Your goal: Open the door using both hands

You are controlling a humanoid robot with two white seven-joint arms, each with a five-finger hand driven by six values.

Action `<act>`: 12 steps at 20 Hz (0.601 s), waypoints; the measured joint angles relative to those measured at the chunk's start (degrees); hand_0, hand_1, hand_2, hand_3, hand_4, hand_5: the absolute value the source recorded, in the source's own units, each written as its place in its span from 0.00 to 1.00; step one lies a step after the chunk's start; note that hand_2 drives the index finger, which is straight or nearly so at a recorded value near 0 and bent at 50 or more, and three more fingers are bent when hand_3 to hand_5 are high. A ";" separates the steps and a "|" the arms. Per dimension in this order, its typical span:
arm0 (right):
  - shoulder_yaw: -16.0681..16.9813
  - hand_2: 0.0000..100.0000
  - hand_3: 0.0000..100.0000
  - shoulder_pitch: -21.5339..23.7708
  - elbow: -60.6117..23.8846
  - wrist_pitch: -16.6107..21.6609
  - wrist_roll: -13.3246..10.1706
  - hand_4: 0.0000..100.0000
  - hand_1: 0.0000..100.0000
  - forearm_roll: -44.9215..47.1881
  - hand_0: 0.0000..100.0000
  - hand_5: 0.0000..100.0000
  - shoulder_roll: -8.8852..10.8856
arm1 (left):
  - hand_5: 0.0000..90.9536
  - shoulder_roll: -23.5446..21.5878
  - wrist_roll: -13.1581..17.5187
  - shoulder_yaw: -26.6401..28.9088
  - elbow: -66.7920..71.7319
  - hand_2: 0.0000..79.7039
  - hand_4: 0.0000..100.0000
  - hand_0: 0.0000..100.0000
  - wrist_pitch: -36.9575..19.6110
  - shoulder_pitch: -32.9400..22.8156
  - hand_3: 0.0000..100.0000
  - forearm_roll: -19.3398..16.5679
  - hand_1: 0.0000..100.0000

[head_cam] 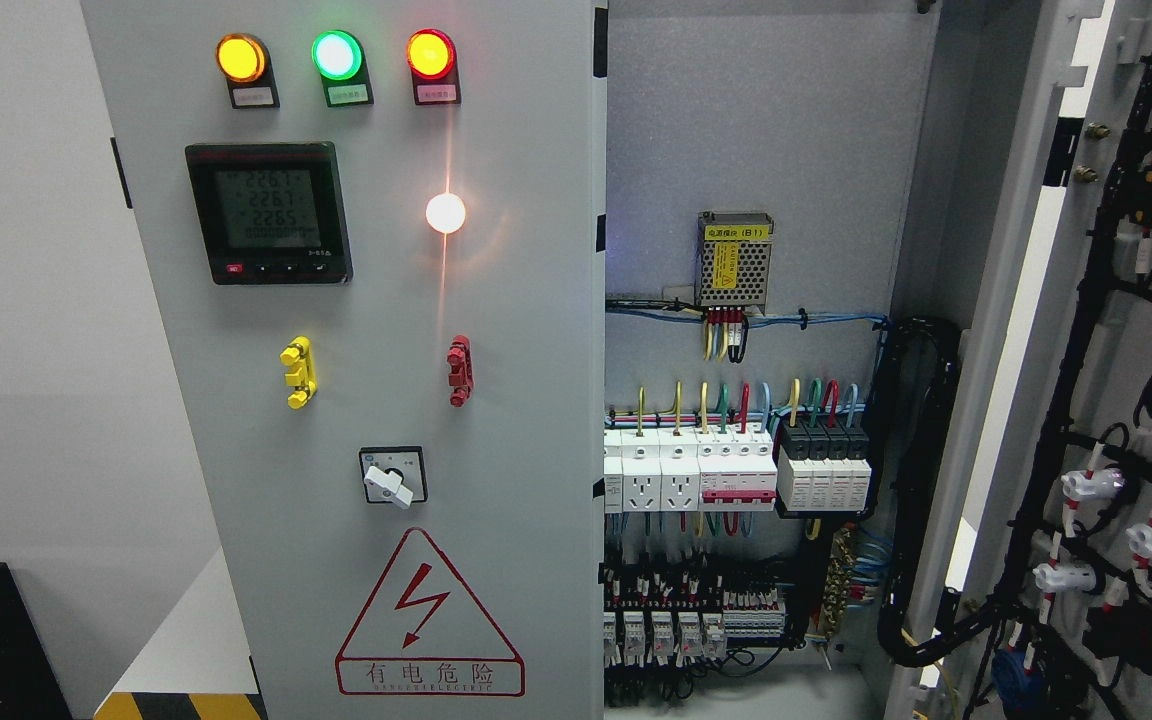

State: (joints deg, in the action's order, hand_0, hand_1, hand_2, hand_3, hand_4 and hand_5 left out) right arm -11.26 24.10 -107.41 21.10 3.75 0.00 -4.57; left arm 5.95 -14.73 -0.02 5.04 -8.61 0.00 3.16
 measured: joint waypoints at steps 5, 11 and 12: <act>-1.30 0.00 0.00 -5.25 -2.56 -0.54 -0.30 0.00 0.00 0.00 0.19 0.00 0.01 | 0.00 0.05 0.00 0.01 -0.02 0.00 0.00 0.00 0.00 0.00 0.00 0.00 0.00; -2.46 0.00 0.00 -11.78 -4.28 -2.75 -0.38 0.00 0.00 0.00 0.19 0.00 0.01 | 0.00 0.07 0.00 0.02 -0.02 0.00 0.00 0.00 -0.01 0.00 0.00 0.00 0.00; -2.65 0.00 0.00 -12.86 -4.52 -4.11 -0.39 0.00 0.00 0.00 0.19 0.00 0.01 | 0.00 0.08 0.00 0.02 -0.02 0.00 0.00 0.00 -0.01 0.00 0.00 0.00 0.00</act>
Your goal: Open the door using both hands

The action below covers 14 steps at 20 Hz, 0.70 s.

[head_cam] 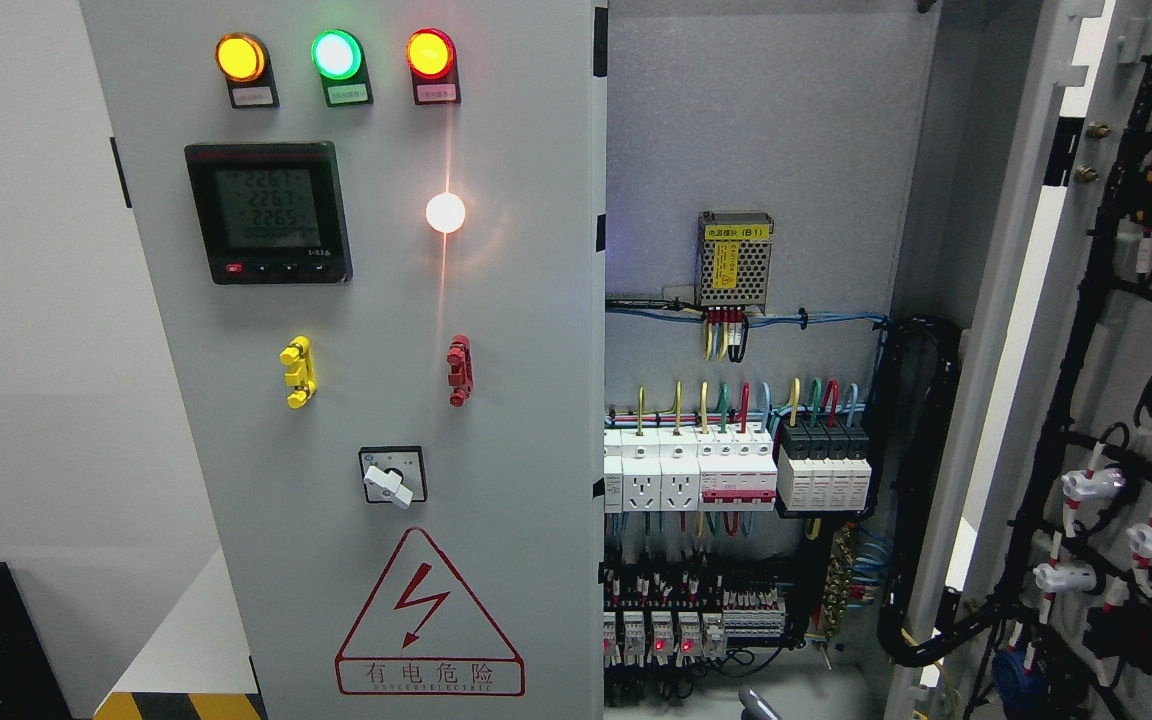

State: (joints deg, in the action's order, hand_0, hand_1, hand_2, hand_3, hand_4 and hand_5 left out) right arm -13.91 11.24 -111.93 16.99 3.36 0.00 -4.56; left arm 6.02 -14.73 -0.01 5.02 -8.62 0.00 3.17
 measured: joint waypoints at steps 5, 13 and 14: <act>-0.70 0.00 0.00 -5.75 -0.82 -9.42 -0.02 0.00 0.00 0.00 0.19 0.00 -0.10 | 0.00 0.02 0.00 0.00 -0.01 0.00 0.00 0.00 0.00 0.00 0.00 0.00 0.00; -1.37 0.00 0.00 -13.82 -1.52 -17.97 -0.04 0.00 0.00 2.30 0.19 0.00 -0.28 | 0.00 0.03 0.21 0.01 -0.01 0.00 0.00 0.00 0.00 0.00 0.00 0.01 0.00; -1.43 0.00 0.00 -14.91 -1.55 -19.35 -0.04 0.00 0.00 2.93 0.19 0.00 -0.30 | 0.00 0.04 0.62 0.01 -0.01 0.00 0.00 0.00 0.00 0.00 0.00 0.02 0.00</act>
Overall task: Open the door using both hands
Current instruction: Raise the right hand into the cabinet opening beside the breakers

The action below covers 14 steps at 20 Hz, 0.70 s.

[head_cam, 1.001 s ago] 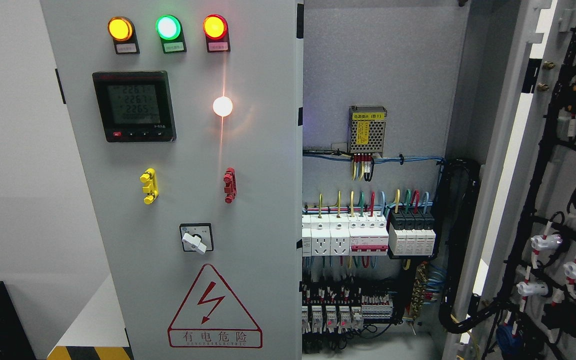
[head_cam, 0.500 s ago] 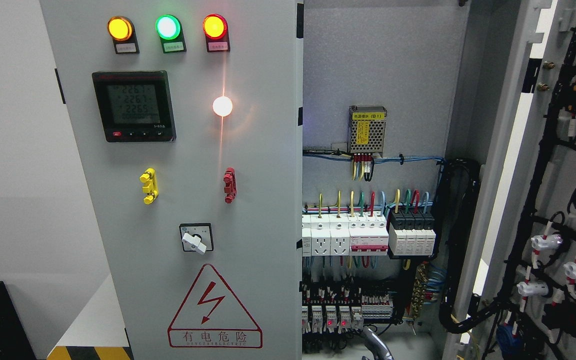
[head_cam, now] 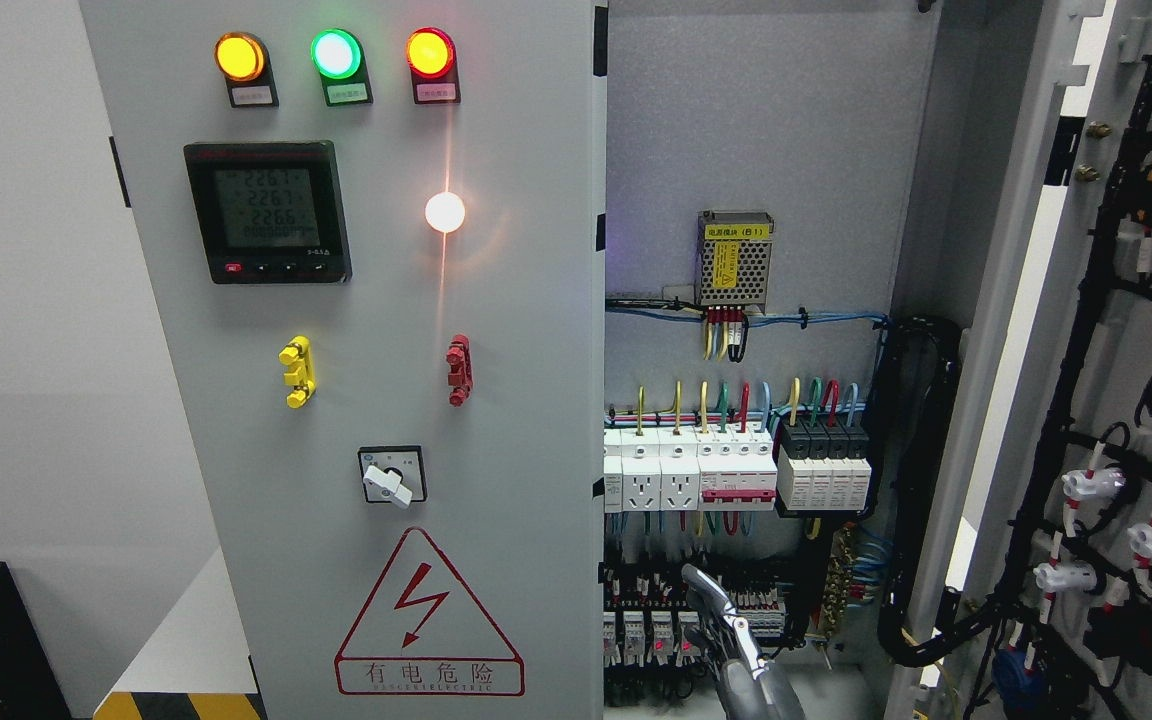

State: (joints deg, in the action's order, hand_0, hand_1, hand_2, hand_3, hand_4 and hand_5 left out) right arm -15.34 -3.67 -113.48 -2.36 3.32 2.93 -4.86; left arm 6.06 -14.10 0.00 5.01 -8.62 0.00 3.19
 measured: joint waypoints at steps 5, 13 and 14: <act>-0.09 0.00 0.00 -5.44 0.30 -4.87 -0.02 0.00 0.00 1.98 0.19 0.00 -0.06 | 0.00 0.00 4.23 0.00 0.00 0.00 0.00 0.00 0.00 0.00 0.00 -0.07 0.00; 0.73 0.00 0.00 -14.40 3.91 -8.93 -0.18 0.00 0.00 3.14 0.19 0.00 -0.15 | 0.00 -0.01 6.14 0.00 0.01 0.00 0.00 0.00 0.00 0.00 0.00 -0.27 0.00; 0.86 0.00 0.00 -15.37 4.57 -9.50 -0.21 0.00 0.00 3.19 0.19 0.00 -0.16 | 0.00 -0.02 6.24 0.00 0.01 0.00 0.00 0.00 0.00 0.00 0.00 -0.27 0.00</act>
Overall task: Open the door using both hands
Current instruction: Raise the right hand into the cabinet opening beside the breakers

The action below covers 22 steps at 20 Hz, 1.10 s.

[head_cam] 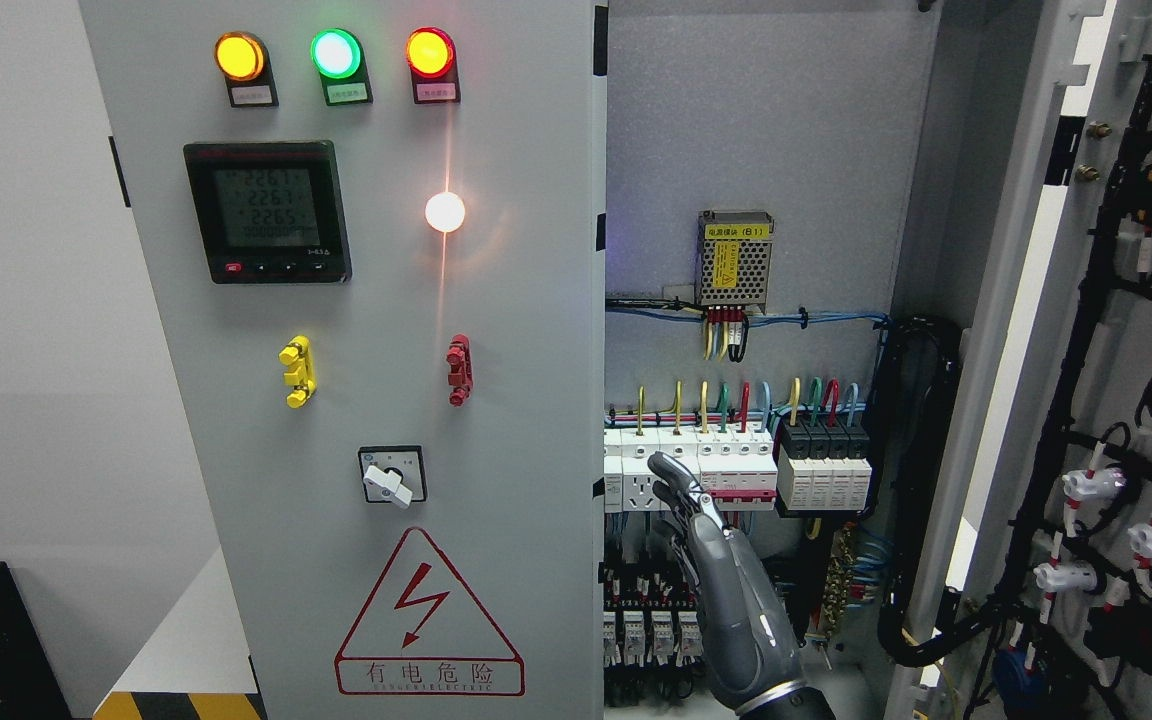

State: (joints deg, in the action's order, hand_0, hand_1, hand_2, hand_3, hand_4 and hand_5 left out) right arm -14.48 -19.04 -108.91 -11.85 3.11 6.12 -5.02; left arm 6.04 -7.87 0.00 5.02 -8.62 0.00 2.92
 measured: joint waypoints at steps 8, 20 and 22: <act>1.00 0.00 0.00 -6.59 5.48 -2.04 0.17 0.00 0.00 0.23 0.19 0.00 0.00 | 0.00 -0.02 0.03 0.00 0.03 0.00 0.00 0.00 -0.18 0.00 0.00 0.15 0.00; 2.75 0.00 0.00 -13.74 13.05 -4.45 0.50 0.00 0.00 3.65 0.19 0.00 0.32 | 0.00 0.00 0.03 0.00 0.00 0.00 0.00 0.00 0.05 0.00 0.00 0.23 0.00; 2.94 0.00 0.00 -14.52 13.91 -5.06 0.61 0.00 0.00 4.30 0.19 0.00 0.40 | 0.00 0.01 0.03 0.00 0.00 0.00 0.00 0.00 0.05 0.00 0.00 0.23 0.00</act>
State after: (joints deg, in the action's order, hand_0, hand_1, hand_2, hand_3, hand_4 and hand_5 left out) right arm -11.53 -33.56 -95.00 -16.91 3.72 10.42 -4.62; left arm 6.05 -7.84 0.00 5.02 -8.57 0.00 3.15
